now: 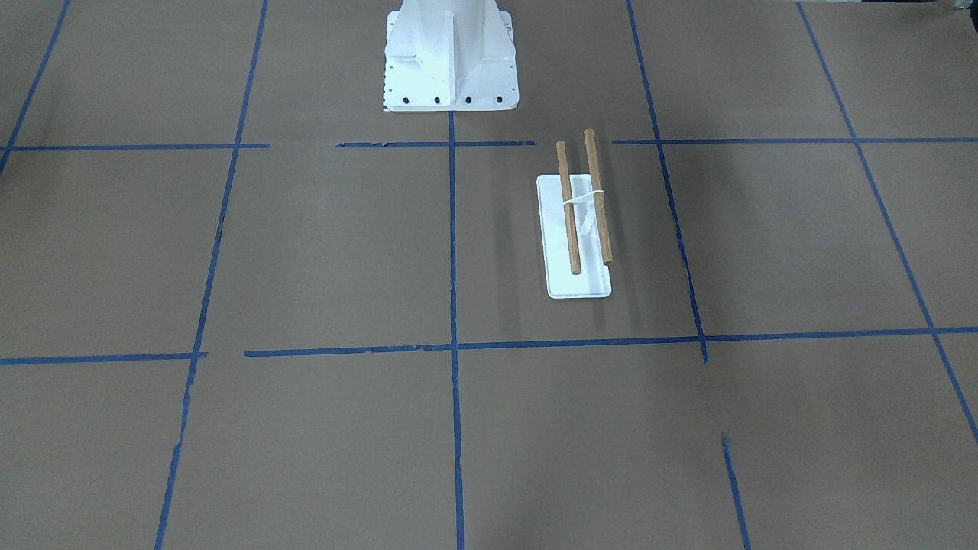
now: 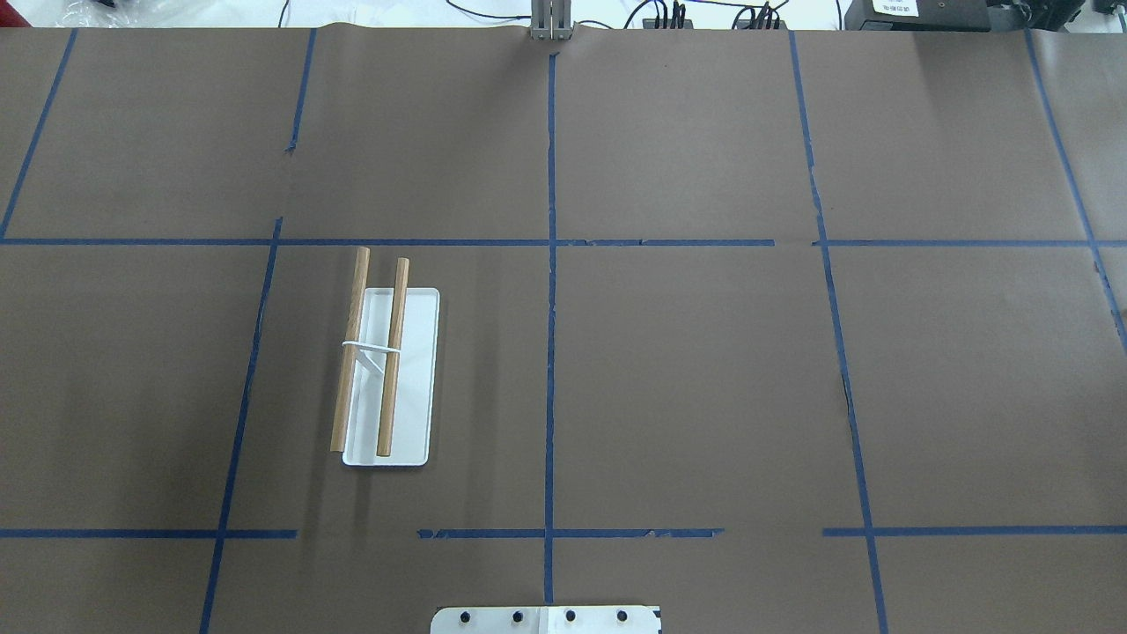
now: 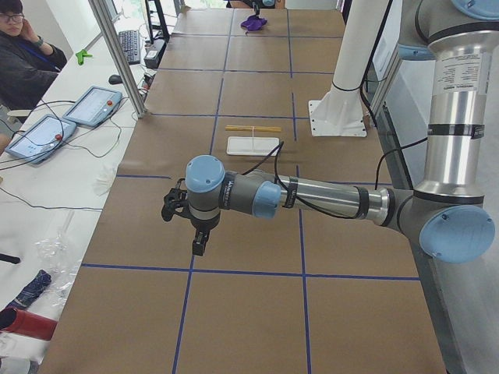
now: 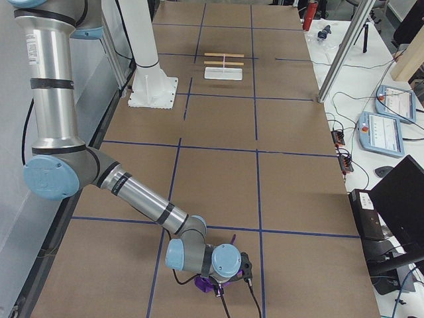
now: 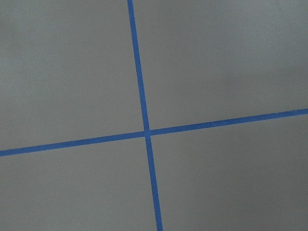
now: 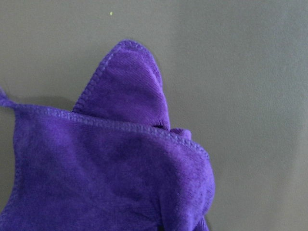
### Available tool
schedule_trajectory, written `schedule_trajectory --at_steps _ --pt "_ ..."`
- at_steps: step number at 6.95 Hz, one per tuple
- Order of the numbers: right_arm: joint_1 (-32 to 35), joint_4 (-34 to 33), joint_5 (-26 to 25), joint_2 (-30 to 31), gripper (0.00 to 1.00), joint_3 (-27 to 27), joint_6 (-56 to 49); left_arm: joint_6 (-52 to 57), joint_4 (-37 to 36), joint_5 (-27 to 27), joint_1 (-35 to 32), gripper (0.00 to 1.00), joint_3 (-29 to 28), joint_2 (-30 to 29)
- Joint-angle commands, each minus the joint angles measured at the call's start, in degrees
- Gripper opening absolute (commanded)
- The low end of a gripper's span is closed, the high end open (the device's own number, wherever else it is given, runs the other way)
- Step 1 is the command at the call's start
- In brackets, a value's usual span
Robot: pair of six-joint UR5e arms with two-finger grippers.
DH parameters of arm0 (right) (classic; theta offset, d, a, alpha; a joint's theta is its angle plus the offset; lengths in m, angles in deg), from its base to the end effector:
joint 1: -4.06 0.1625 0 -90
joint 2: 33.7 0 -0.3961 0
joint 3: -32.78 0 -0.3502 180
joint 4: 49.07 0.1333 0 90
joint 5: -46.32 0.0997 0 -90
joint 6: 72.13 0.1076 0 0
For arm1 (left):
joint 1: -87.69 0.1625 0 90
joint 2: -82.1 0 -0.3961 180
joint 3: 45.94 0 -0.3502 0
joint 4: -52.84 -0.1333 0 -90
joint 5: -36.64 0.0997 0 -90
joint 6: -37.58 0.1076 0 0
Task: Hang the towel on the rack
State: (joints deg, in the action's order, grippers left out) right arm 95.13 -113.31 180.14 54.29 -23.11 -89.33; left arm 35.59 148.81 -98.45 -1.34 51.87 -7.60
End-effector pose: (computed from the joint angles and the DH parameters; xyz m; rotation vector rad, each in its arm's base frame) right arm 0.0663 -0.3999 0.8326 0.0175 -0.7727 -0.2251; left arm -0.0493 -0.4607 0.5635 0.2026 0.7887 0.0758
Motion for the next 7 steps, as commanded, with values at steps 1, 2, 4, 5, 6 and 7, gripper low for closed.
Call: schedule_trajectory --at_steps 1,2,4,5,6,7 --pt "4.2 -0.5 6.5 -0.8 0.00 -5.4 0.5 0.0 0.0 0.0 0.0 1.00 -0.1 -0.5" --pt "6.6 -0.6 9.8 -1.2 0.00 -10.5 0.8 0.0 0.0 0.0 0.0 1.00 0.0 -0.5" --pt "7.8 0.2 9.4 -5.3 0.00 -19.3 8.2 0.3 0.8 0.0 0.0 1.00 1.8 -1.3" --pt "7.8 0.3 9.3 -8.9 0.00 -21.9 16.2 0.0 7.2 0.2 0.0 1.00 1.1 -1.3" --pt "6.6 0.3 9.3 -11.3 0.00 -24.0 19.9 -1.0 10.9 0.4 0.1 1.00 0.9 -1.3" --pt "4.1 0.3 9.3 -15.1 0.00 -25.5 27.0 -3.6 11.2 0.5 1.0 1.00 0.7 -3.3"
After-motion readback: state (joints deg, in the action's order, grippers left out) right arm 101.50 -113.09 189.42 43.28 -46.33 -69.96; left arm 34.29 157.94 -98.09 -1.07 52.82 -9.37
